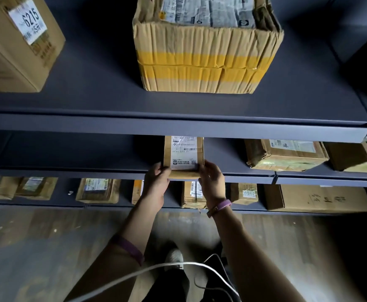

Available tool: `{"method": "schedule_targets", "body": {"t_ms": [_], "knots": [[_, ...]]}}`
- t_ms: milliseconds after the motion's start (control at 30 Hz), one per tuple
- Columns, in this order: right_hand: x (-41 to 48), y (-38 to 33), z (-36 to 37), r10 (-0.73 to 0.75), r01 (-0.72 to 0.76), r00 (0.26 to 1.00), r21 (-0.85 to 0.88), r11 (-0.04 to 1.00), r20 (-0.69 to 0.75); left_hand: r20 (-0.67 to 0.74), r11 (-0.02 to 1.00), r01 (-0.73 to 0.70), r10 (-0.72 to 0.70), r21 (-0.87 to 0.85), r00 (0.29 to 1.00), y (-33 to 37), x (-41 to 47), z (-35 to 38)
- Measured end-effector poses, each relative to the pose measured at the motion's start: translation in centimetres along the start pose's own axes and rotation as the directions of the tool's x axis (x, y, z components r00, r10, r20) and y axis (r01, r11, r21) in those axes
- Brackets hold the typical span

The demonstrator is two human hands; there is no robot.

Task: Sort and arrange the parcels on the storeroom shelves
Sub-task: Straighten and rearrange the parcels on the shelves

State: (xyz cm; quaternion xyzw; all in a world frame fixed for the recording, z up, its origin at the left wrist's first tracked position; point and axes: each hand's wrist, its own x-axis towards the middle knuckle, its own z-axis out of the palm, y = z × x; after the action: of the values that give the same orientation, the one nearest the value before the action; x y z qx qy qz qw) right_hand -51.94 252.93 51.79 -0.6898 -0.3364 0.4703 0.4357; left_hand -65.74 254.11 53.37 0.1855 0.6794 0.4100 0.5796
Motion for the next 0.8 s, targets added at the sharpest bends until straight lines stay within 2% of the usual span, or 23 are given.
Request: {"method": "schedule_targets", "body": {"t_ms": [67, 200, 433, 633, 800], "knots": [[-1.5, 0.4, -0.6, 0.031, -0.03, 0.999, 0.046, 0.999, -0.032, 0.012, 1.0, 0.017, -0.017, -0.015, 1.0, -0.5, -1.0, -0.7], [-4.1, 1.7, -1.6, 0.102, -0.098, 0.994, 0.088, 0.991, -0.041, 0.026, 0.995, 0.041, -0.044, 0.094, 0.999, -1.6, -3.0, -1.6], [-6.1, 3.7, -1.7, 0.144, -0.14, 0.988, 0.074, 0.987, -0.049, 0.014, 0.983, 0.084, -0.087, 0.165, 0.996, -3.7, -3.7, -2.5], [-4.9, 2.3, -1.6, 0.07, -0.065, 0.997, 0.112, 0.992, -0.035, 0.038, 0.995, 0.026, -0.03, 0.096, 0.999, -2.8, -2.4, -2.1], [-1.7, -0.3, -0.8, -0.017, 0.018, 1.0, 0.042, 0.999, -0.012, 0.007, 0.996, -0.059, 0.058, 0.06, 0.998, -0.6, -0.3, -1.0]]}}
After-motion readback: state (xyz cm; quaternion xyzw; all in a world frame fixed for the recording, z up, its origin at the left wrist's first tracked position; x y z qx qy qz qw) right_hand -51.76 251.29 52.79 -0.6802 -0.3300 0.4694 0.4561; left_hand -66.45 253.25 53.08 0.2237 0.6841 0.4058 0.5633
